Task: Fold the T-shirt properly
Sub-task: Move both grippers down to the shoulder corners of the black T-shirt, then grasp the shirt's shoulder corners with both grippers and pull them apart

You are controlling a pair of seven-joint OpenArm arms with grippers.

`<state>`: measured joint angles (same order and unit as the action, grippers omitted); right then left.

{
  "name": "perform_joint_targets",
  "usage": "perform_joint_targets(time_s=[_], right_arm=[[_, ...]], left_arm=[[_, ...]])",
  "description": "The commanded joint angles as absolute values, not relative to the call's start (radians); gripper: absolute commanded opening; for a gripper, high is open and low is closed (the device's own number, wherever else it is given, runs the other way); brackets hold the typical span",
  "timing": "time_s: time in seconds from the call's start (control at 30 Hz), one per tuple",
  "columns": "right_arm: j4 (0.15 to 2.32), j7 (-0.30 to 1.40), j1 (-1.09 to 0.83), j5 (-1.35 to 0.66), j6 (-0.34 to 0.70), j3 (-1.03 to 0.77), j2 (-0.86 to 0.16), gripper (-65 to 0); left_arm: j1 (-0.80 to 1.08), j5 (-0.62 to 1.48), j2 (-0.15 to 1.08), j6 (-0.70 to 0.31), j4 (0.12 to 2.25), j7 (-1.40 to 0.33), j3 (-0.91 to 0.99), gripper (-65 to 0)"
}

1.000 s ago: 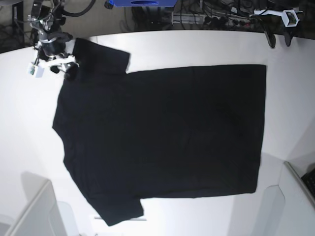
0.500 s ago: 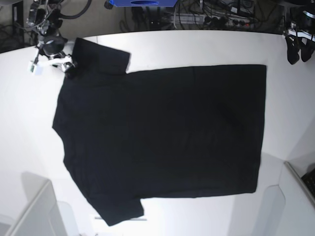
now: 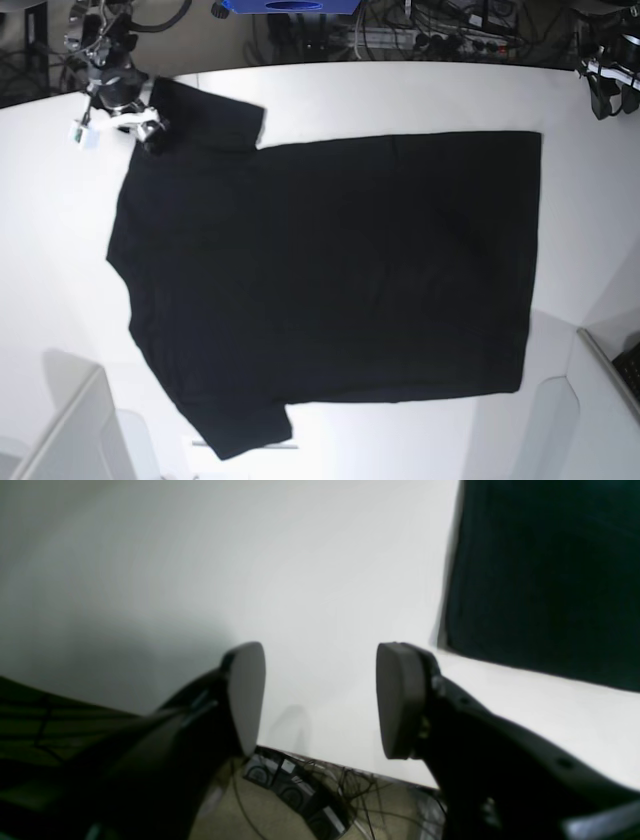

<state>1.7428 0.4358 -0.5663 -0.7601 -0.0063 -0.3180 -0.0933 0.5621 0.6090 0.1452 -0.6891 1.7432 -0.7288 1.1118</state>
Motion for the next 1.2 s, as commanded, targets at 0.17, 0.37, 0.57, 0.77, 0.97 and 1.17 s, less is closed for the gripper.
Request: perform_joint_targets(time_s=[0.17,0.37,0.57,0.77,0.97,1.17], right_arm=[[1.744,0.46,-0.579,-0.762,-0.005,-0.294,-0.094,-17.3],[1.687,0.46,-0.578,-0.762,-0.005,-0.294,-0.099,-40.5],[1.667,0.46,-0.575,-0.763,-0.005,-0.295,-0.102,-65.0],[1.667,0.46,-0.575,-0.763,-0.005,-0.297,-0.102,-65.0],[1.669,0.46,-0.575,-0.763,-0.005,-0.294,-0.102,-65.0],[1.67,0.46,-0.578,-0.762,-0.005,-0.294,-0.104,-65.0]], left_arm=[[0.564,0.585,0.148,-0.698,1.756,-0.708,1.049,-30.3],[0.558,0.579,0.142,-0.698,1.755,-0.708,0.977,-30.3],[0.496,0.575,0.124,-0.698,1.69,-0.708,0.974,-30.3],[0.472,0.575,0.12,-0.698,1.627,-0.708,0.97,-30.1],[0.444,0.575,0.116,-0.698,1.606,-0.714,0.969,-29.0],[0.429,0.576,0.116,-0.698,1.569,-0.714,0.897,-18.6]])
